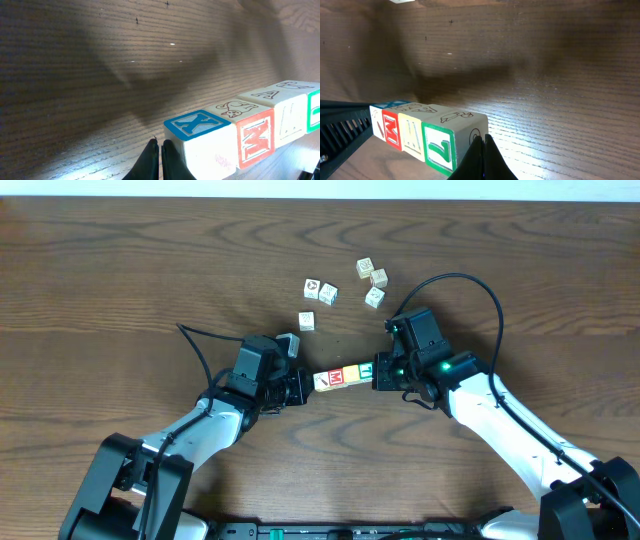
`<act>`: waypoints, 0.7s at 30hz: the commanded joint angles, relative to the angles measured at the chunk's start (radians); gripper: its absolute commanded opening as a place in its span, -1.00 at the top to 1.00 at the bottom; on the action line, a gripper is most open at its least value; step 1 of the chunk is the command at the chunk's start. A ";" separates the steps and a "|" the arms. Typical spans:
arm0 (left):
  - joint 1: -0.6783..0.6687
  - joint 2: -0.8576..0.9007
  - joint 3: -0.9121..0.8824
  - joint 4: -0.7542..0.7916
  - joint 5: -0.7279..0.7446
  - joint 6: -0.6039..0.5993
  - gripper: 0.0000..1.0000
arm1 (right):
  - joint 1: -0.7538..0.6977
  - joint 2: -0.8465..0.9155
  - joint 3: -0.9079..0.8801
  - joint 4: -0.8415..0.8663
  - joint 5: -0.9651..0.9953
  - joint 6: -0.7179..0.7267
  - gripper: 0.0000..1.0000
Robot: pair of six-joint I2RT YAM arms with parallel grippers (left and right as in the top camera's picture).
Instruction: Lift 4 blocks
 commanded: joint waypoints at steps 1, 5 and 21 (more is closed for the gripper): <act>-0.045 -0.042 0.090 0.044 0.209 -0.002 0.86 | 0.034 -0.002 0.029 0.025 -0.271 0.011 0.98; -0.045 -0.042 0.097 0.044 0.209 -0.002 0.86 | 0.034 -0.002 0.029 0.024 -0.272 0.011 0.97; -0.044 -0.042 0.109 0.044 0.208 -0.002 0.86 | 0.034 -0.002 0.033 0.025 -0.272 0.011 0.98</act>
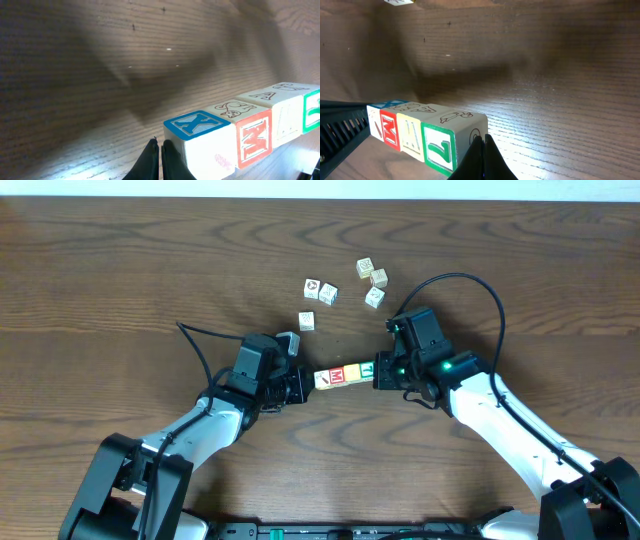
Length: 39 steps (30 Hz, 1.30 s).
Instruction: Lift 4 blocks
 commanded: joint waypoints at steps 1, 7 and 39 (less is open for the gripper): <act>-0.045 -0.042 0.099 0.045 0.208 -0.001 0.85 | 0.042 -0.001 0.033 0.024 -0.271 0.011 0.97; -0.045 -0.042 0.100 0.045 0.209 -0.001 0.86 | 0.042 -0.001 0.033 0.012 -0.275 0.002 0.97; -0.045 -0.042 0.119 0.045 0.210 -0.001 0.86 | 0.042 -0.001 0.057 -0.035 -0.274 -0.035 0.97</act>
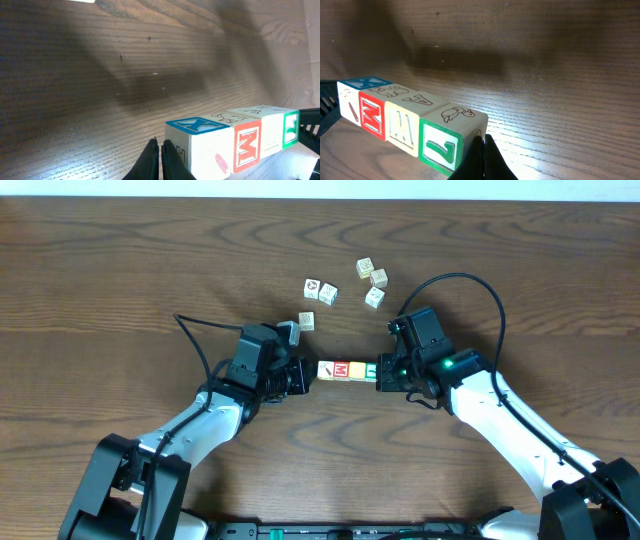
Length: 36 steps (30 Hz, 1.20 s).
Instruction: Lift 4 blocks
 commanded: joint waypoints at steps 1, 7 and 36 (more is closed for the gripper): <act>-0.050 -0.042 0.073 0.039 0.210 -0.002 0.86 | 0.044 -0.001 0.038 0.032 -0.293 -0.015 0.98; -0.050 -0.042 0.074 0.039 0.210 -0.002 0.85 | 0.044 -0.001 0.050 0.031 -0.293 -0.015 0.97; -0.050 -0.042 0.112 0.024 0.218 -0.002 0.86 | 0.043 -0.001 0.066 0.009 -0.293 -0.031 0.98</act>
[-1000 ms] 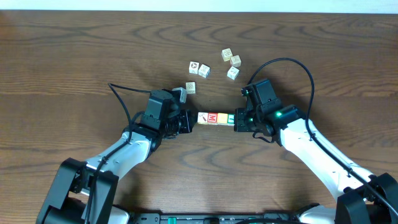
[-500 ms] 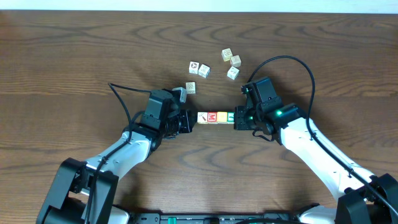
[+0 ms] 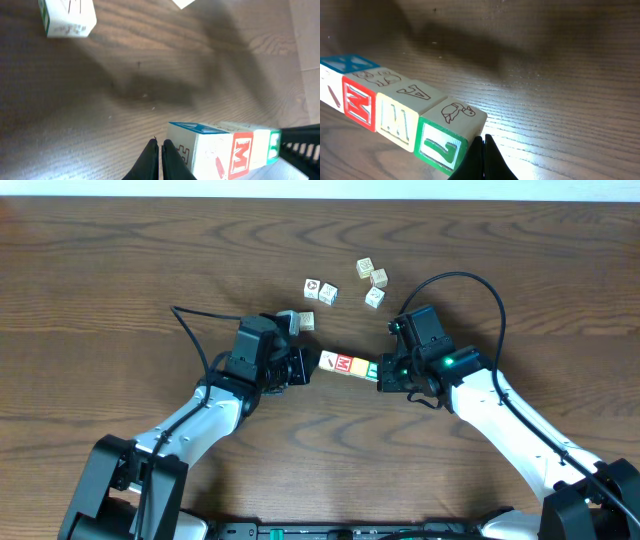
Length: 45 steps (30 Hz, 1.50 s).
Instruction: Lift 4 blocks
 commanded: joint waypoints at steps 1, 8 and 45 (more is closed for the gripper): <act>-0.059 -0.041 0.063 0.031 0.218 -0.002 0.86 | 0.044 -0.001 0.046 0.048 -0.297 -0.023 0.97; -0.060 -0.041 0.063 0.029 0.219 -0.002 0.86 | 0.044 -0.001 0.055 0.048 -0.295 -0.023 0.98; -0.060 -0.041 0.063 -0.016 0.218 0.010 0.86 | -0.016 -0.001 0.065 0.015 -0.237 -0.014 0.98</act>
